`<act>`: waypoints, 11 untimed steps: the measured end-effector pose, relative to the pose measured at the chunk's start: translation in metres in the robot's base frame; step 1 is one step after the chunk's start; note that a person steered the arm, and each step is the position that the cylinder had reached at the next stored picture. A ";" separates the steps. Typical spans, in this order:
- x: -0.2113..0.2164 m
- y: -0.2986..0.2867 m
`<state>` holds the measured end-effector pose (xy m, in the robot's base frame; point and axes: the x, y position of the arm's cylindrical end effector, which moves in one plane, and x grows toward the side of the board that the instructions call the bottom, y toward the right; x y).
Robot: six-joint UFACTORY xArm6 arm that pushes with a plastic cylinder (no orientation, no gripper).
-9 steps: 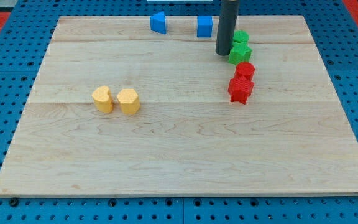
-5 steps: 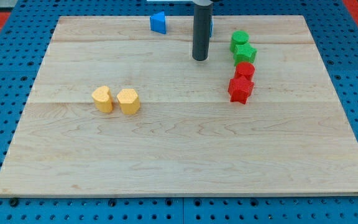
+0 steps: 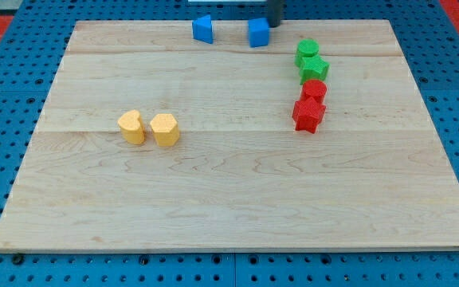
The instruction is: Place the blue cube below the triangle
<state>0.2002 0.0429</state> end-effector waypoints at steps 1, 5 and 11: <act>0.035 -0.070; 0.056 -0.030; 0.099 -0.071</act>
<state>0.2993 -0.0284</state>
